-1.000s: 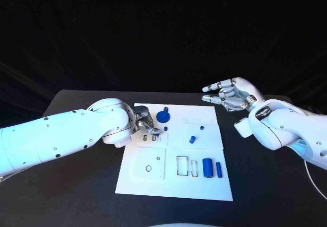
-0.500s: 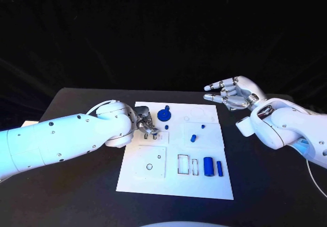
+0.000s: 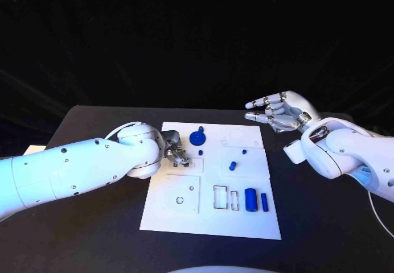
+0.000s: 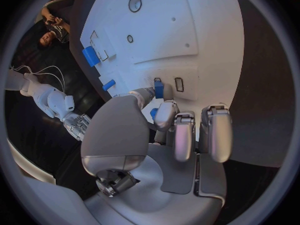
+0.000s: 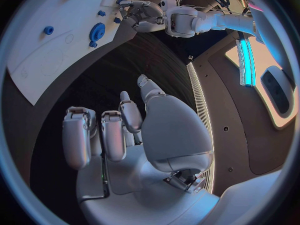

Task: Assemble the parts on the task board

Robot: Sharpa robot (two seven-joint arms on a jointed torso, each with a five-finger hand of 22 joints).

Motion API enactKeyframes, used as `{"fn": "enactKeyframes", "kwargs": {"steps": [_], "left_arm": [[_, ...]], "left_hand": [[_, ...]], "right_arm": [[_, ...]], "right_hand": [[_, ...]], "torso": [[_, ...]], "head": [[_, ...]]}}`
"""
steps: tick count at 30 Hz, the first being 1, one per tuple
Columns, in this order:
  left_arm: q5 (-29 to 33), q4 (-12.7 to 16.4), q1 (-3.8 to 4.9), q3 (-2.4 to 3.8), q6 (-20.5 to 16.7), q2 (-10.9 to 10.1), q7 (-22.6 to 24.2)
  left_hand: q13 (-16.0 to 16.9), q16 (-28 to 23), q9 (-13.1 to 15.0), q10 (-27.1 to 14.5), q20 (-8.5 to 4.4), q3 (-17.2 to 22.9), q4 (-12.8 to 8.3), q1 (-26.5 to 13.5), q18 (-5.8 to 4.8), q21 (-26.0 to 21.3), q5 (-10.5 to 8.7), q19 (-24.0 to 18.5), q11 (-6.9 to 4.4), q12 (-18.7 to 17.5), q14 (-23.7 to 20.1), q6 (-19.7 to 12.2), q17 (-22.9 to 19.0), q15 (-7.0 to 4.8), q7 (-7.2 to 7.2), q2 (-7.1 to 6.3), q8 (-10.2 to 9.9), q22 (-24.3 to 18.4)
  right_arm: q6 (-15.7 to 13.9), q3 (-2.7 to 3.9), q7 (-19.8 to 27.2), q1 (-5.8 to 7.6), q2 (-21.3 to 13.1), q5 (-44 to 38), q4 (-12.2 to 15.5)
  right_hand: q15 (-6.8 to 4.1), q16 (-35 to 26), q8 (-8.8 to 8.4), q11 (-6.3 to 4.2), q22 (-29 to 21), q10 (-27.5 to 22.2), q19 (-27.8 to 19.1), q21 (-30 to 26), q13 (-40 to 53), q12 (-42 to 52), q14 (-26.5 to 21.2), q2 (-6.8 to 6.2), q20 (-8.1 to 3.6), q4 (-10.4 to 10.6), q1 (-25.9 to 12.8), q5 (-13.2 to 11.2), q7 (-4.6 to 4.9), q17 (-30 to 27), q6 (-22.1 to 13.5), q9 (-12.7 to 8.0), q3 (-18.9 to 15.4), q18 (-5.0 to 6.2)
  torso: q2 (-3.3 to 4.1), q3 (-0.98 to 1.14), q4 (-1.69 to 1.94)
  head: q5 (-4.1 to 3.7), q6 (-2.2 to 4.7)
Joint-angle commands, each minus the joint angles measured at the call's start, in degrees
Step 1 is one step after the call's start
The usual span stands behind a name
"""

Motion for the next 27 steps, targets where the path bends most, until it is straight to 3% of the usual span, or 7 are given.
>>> {"fn": "enactKeyframes", "kwargs": {"steps": [1,19,27], "left_arm": [[0.92,-0.34,-0.26,-0.18,3.24,0.09,-0.49],[1.40,-0.28,-0.32,-0.20,4.50,0.13,-0.22],[2.28,-0.95,-0.32,-0.21,4.51,0.69,-0.52]], "left_hand": [[-0.07,0.17,0.12,0.47,0.22,10.14,-9.78,-0.08,-0.91,0.22,0.19,2.12,-0.04,0.03,6.03,0.27,15.09,0.10,-0.29,0.72,0.31,7.40],[-0.18,0.17,0.34,0.40,0.20,10.57,-9.95,-0.42,-0.90,0.19,0.20,2.09,-0.08,-0.12,6.03,0.37,15.09,0.10,-0.34,0.63,0.38,7.37],[0.08,0.17,1.01,0.77,0.14,10.62,-9.33,-2.77,-0.92,0.22,-0.02,2.14,-0.34,0.18,6.03,0.66,15.09,-0.02,-0.80,0.37,0.60,7.50]], "right_arm": [[0.77,0.02,0.32,-0.03,0.03,0.07,0.14],[1.09,0.02,0.31,-0.03,0.07,0.08,0.07],[1.12,0.02,0.28,-0.03,0.03,0.07,0.22]], "right_hand": [[0.19,-0.37,0.24,-0.09,-0.02,-0.15,-0.34,-0.29,-0.04,-0.29,3.97,0.34,-0.05,0.10,-0.07,-0.34,-0.01,5.86,0.56,0.06,-0.19,0.07],[0.19,-0.38,0.24,-0.09,-0.06,-0.14,-0.35,-0.31,-0.02,-0.27,3.96,0.38,-0.06,0.12,-0.08,-0.36,-0.01,5.85,0.56,0.06,-0.18,0.08],[0.19,-0.38,0.24,-0.09,-0.06,-0.14,-0.35,-0.31,-0.02,-0.27,3.96,0.38,-0.06,0.12,-0.08,-0.36,-0.01,5.85,0.56,0.06,-0.18,0.08]], "torso": [[-0.04,0.02,0.05],[0.01,-0.01,0.00],[-0.02,0.06,-0.01]], "head": [[-0.04,-0.04],[0.15,0.03],[0.24,-0.10]]}}
